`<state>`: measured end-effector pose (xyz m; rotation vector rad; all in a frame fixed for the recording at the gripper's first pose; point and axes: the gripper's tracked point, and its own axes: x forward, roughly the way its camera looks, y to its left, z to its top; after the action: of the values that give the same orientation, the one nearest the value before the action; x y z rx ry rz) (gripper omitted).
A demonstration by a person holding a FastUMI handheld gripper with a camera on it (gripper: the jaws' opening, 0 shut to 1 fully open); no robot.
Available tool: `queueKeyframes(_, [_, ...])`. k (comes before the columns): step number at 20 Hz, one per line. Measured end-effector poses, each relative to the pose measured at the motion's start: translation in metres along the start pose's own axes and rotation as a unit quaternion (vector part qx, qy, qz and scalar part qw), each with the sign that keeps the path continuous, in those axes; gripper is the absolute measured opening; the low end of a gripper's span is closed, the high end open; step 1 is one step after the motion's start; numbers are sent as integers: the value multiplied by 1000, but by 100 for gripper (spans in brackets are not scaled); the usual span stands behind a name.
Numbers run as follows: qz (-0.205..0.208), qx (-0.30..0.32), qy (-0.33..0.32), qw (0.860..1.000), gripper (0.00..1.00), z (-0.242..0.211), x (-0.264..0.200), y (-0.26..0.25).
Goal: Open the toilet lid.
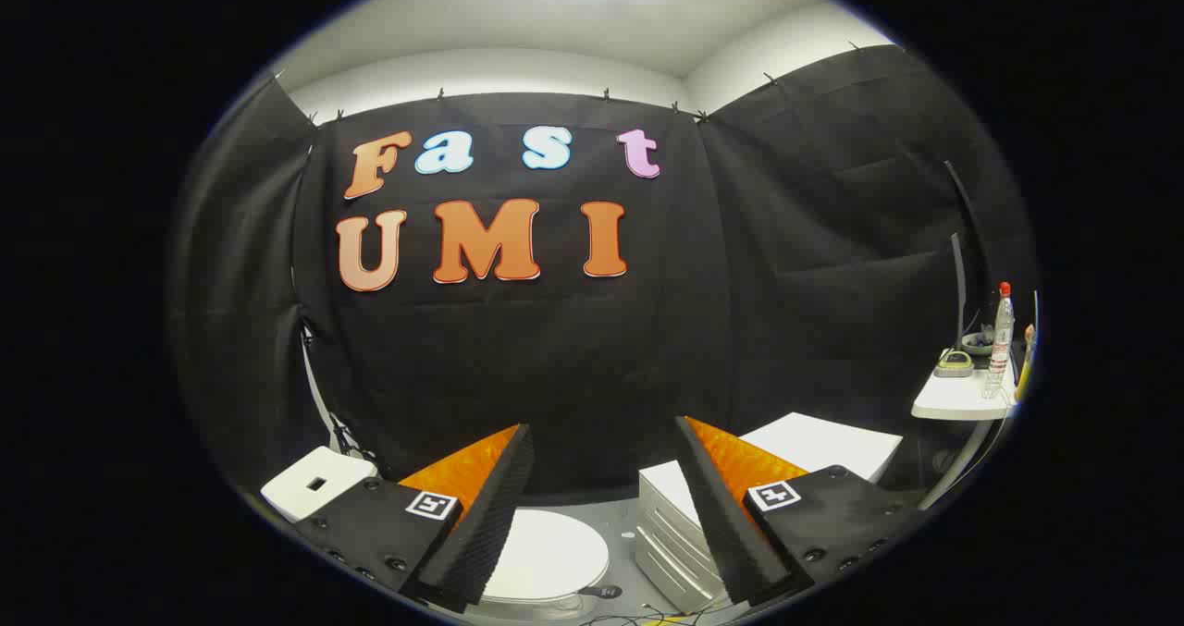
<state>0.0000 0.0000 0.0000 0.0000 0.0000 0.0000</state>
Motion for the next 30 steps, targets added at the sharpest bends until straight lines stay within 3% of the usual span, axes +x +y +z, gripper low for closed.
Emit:
queueKeyframes(19, [12,-5,-1,1000,98,-8,3,7])
queueKeyframes(30, [33,10,54,998,98,-107,30,-1])
